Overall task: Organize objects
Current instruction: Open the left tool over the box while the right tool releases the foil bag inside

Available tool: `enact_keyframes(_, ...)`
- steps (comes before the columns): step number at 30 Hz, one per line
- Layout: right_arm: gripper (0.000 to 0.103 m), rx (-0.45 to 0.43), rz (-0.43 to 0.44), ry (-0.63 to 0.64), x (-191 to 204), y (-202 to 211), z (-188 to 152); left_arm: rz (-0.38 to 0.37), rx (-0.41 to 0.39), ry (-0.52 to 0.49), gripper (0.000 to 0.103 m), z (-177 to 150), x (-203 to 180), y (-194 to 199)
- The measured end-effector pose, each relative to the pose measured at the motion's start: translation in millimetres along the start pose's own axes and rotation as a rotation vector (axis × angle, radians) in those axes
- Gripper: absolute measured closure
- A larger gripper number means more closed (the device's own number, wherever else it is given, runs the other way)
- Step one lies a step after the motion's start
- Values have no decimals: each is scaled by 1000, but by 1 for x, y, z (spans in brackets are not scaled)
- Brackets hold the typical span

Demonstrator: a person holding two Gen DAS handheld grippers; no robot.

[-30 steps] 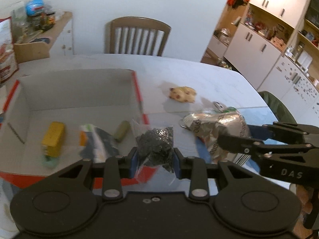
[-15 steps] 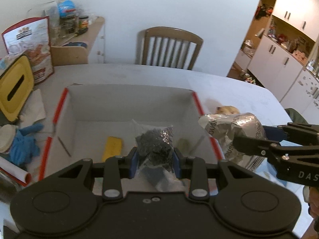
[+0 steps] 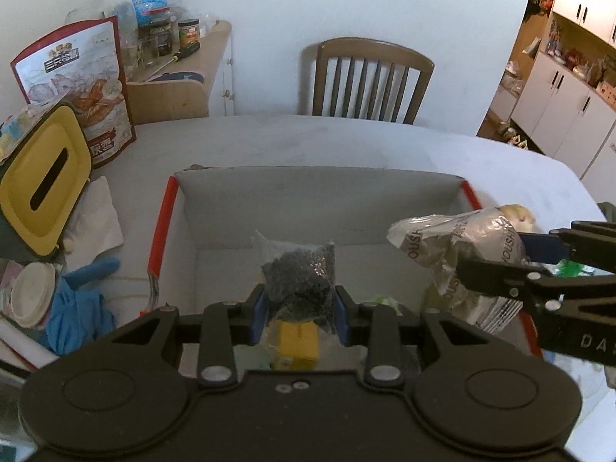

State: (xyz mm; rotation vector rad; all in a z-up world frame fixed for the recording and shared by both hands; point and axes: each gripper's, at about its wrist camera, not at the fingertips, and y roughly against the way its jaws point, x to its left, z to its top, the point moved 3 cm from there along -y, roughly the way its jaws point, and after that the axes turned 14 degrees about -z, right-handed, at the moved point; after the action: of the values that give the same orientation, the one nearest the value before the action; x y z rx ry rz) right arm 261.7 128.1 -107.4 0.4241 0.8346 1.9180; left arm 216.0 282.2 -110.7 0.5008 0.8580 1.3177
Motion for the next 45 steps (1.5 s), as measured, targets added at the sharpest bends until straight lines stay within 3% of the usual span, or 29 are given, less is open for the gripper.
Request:
enact_keyframes(14, 63, 76, -28, 71, 26, -53, -10, 18, 97, -19, 70, 14, 18, -50)
enact_keyframes(21, 63, 92, -16, 84, 31, -61, -15, 27, 165, 1, 70, 14, 27, -70)
enact_keyframes(29, 62, 108, -9, 77, 31, -63, -13, 30, 192, -2, 69, 17, 27, -78)
enact_keyframes(34, 61, 117, -3, 58, 27, -59, -14, 37, 190, 2, 65, 17, 26, -77)
enact_keyframes(37, 55, 111, -3, 53, 24, -55, -13, 36, 187, -2, 63, 17, 25, -77)
enact_keyframes(41, 50, 106, -6, 57, 23, -49, -13, 33, 172, 0, 48, 17, 25, -73)
enact_keyframes(45, 48, 97, -3, 48, 21, -42, -12, 23, 152, 4, 48, 17, 23, -65)
